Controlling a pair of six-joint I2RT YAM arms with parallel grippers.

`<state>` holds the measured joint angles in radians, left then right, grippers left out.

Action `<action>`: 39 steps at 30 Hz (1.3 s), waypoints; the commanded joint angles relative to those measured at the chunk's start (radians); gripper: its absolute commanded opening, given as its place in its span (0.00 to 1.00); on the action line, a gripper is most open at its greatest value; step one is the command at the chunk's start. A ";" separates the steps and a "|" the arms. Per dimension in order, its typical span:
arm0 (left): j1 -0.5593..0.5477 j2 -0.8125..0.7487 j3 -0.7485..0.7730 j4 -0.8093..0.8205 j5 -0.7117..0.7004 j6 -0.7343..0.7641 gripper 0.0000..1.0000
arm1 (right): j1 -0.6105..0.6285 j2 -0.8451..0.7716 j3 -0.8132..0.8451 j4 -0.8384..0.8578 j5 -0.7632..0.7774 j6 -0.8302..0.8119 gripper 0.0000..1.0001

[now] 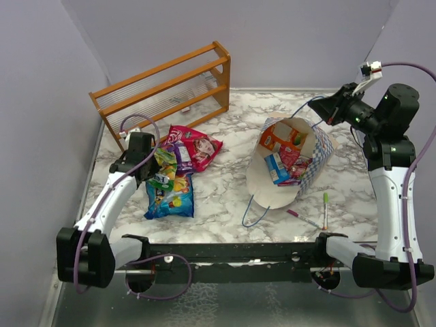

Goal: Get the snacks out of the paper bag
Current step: Place the snack at the center of the board, then take out the snack from the paper bag.

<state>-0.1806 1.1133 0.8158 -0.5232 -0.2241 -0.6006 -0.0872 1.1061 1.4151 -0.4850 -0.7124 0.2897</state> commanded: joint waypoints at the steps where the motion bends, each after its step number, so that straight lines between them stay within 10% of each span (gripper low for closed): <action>1: 0.043 0.087 -0.013 0.077 0.179 0.005 0.00 | -0.005 -0.010 0.036 -0.010 -0.001 -0.011 0.01; 16: 0.047 -0.117 -0.035 0.006 0.163 -0.008 0.70 | -0.005 -0.014 0.019 0.000 -0.009 -0.007 0.01; 31: -0.006 -0.258 0.033 0.113 0.543 -0.143 0.69 | -0.005 -0.016 0.011 0.012 -0.015 0.004 0.01; 39: -0.558 -0.225 -0.012 0.274 0.200 -0.314 0.64 | -0.004 -0.015 0.014 0.011 -0.015 0.006 0.01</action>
<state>-0.5179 0.8566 0.7895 -0.3882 0.1444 -0.8051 -0.0872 1.1053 1.4200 -0.4938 -0.7147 0.2909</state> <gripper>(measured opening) 0.659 0.016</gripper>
